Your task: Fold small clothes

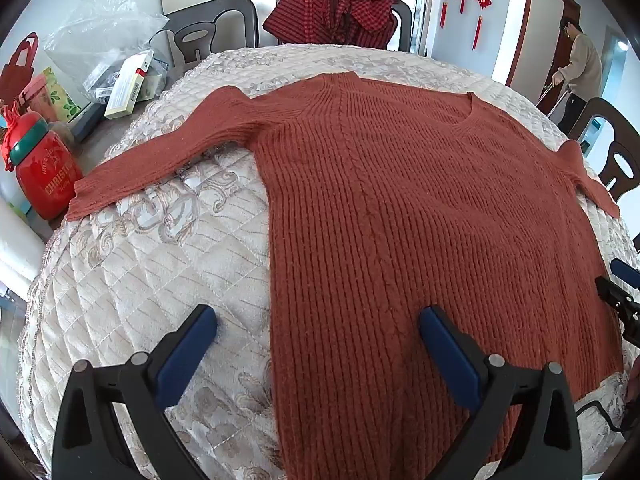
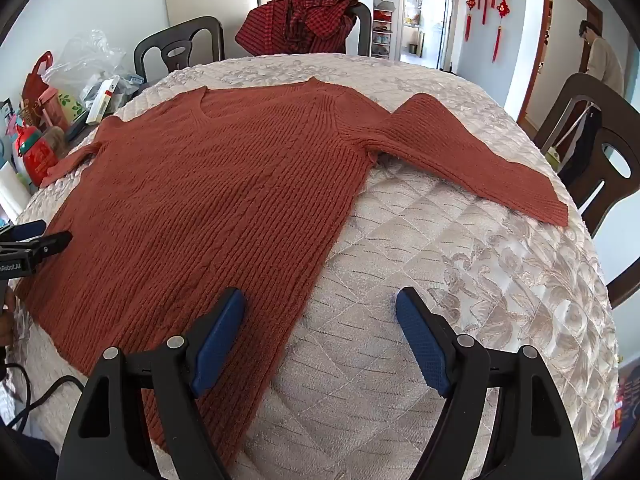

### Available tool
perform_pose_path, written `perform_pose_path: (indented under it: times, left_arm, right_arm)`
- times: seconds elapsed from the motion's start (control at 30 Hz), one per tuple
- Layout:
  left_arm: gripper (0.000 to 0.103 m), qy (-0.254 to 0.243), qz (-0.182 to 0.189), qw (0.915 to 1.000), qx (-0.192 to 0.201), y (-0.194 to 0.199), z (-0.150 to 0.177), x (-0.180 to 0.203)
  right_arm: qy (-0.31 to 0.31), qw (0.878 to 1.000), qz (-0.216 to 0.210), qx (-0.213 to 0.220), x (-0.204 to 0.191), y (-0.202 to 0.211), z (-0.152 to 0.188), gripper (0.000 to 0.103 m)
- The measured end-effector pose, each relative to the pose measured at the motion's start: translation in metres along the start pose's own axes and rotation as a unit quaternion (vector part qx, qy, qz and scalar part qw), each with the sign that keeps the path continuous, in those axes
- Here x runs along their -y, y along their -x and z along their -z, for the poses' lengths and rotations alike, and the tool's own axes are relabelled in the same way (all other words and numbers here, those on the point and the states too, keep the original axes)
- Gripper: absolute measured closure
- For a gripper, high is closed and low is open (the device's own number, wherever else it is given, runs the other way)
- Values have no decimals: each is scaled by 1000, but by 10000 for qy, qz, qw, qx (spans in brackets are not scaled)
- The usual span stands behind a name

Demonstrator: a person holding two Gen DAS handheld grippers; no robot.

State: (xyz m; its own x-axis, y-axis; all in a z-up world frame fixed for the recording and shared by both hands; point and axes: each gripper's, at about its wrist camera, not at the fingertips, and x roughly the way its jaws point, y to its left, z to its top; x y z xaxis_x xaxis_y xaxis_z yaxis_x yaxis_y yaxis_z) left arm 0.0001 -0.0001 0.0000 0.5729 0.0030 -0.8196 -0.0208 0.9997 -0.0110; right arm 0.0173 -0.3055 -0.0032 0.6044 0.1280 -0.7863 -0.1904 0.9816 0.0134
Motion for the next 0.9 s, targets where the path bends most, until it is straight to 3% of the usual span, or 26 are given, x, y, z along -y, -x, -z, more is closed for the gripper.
perform_pose_path:
  times: [0.9]
  left_arm:
    - [0, 10, 15, 10000, 56, 0, 0, 0]
  right_arm:
    - [1, 10000, 0, 10, 0, 0, 0, 25]
